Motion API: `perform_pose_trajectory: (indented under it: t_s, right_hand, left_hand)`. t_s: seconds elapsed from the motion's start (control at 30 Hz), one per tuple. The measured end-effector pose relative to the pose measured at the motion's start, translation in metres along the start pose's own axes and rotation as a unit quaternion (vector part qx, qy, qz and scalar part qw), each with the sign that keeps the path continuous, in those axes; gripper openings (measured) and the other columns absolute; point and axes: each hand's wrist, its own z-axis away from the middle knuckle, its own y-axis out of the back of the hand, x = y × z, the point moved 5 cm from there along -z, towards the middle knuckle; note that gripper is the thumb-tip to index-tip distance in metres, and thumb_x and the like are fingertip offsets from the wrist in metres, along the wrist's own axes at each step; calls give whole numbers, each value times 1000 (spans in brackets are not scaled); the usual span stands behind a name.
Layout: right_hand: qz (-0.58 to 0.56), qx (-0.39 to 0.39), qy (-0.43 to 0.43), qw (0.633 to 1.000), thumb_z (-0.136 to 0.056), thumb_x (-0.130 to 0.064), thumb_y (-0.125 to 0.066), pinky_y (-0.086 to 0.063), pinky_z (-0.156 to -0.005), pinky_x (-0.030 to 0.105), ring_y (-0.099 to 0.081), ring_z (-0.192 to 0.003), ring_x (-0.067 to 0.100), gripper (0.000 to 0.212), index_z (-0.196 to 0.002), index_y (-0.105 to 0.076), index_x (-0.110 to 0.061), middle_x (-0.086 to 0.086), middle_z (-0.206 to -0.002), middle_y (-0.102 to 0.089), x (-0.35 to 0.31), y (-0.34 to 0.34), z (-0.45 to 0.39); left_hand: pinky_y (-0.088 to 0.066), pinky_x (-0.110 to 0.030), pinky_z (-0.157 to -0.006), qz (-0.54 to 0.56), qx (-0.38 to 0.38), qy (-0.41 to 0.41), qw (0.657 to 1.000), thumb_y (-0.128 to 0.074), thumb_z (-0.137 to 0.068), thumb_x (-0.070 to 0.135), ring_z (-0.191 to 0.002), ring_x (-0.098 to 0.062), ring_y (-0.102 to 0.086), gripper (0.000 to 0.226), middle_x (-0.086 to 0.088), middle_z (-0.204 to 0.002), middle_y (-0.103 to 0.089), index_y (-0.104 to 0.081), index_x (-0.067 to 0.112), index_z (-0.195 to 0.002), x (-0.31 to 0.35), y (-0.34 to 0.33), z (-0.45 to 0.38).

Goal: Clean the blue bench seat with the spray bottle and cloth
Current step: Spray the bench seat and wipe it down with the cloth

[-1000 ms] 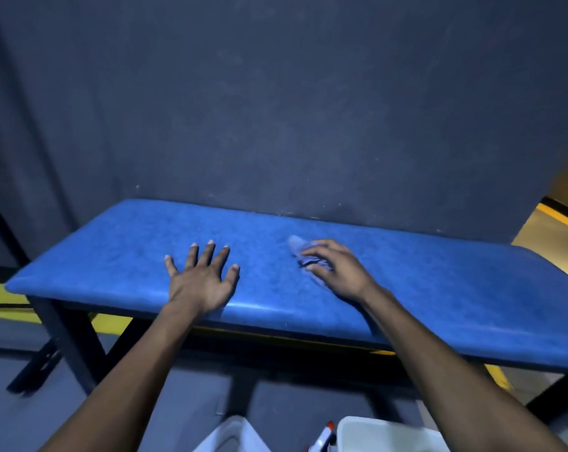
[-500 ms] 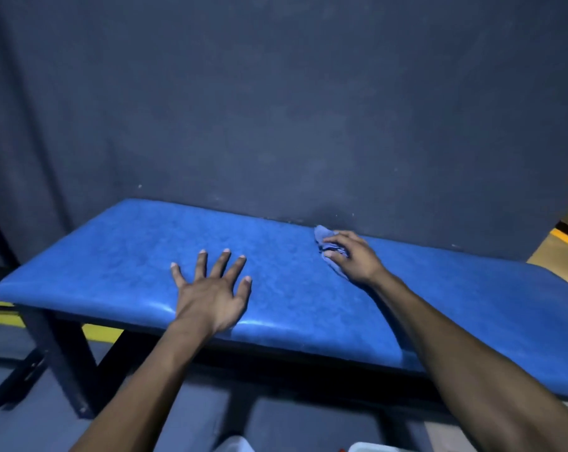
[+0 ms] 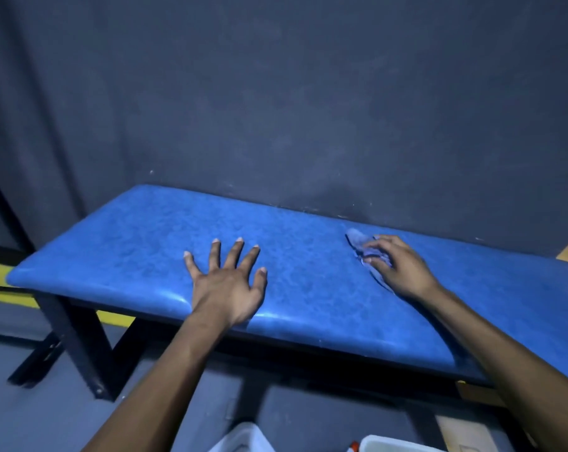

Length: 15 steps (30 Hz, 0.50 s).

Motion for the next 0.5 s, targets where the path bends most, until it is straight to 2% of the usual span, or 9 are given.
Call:
perform_pose_trajectory:
  t_s: [0.07, 0.13, 0.2, 0.27, 0.33, 0.4, 0.5]
  right_hand:
    - [7, 6, -43, 999, -90, -38, -69, -40, -99, 26, -58, -126, 19, 28, -116, -70, -28, -1, -127, -63, -11, -23, -39]
    - [-20, 4, -41, 999, -85, -49, -69, -43, -97, 25, -60, -119, 15, 32, -110, -70, -29, -6, -122, -64, -51, -41, -57]
    - [-61, -37, 32, 997, -83, -55, -65, -46, -98, 26, -61, -118, 10, 33, -106, -69, -31, -11, -119, -64, -97, -45, -38]
    - [-90, -91, 100, 987, -86, -51, -68, -42, -103, 22, -55, -127, 3, 30, -109, -68, -32, -13, -126, -61, -117, -34, 6]
    - [-100, -118, 129, 979, -89, -44, -72, -39, -106, 20, -51, -134, 2, 26, -112, -67, -33, -13, -133, -58, -108, -12, 47]
    - [-86, -120, 120, 982, -90, -38, -73, -40, -107, 22, -52, -134, 5, 24, -113, -67, -33, -14, -133, -58, -77, 8, 63]
    - [-36, -51, 47, 997, -89, -46, -69, -42, -104, 26, -57, -128, 9, 25, -111, -68, -35, -18, -124, -60, -17, 15, 43]
  left_hand:
    - [15, -73, -117, 5, -1, -2, 1000, -11, -101, 61, -161, -27, 12, 64, 15, -174, 0, -8, 45, -163, 1, 1, 0]
    - [14, -72, -117, 10, 0, 0, 1000, -12, -102, 60, -161, -26, 11, 63, 15, -174, -2, -9, 45, -163, 0, 2, 1]
    - [14, -71, -118, 17, 0, 4, 1000, -13, -102, 60, -161, -25, 10, 62, 14, -174, -3, -11, 45, -163, -1, 4, 4]
    - [15, -70, -118, 26, 6, 5, 1000, -14, -102, 60, -161, -24, 10, 62, 15, -174, -4, -11, 45, -163, -2, 5, 5]
    - [16, -69, -118, 31, 6, 2, 999, -13, -103, 60, -161, -23, 11, 62, 14, -174, -4, -11, 44, -163, -1, 5, 5]
    - [16, -69, -118, 30, 3, 3, 1000, -13, -103, 59, -161, -23, 12, 62, 14, -174, -3, -11, 44, -163, -1, 4, 4]
    - [16, -70, -118, 22, 6, 6, 1000, -12, -102, 59, -160, -24, 12, 62, 14, -174, -3, -10, 44, -163, -1, 2, 2]
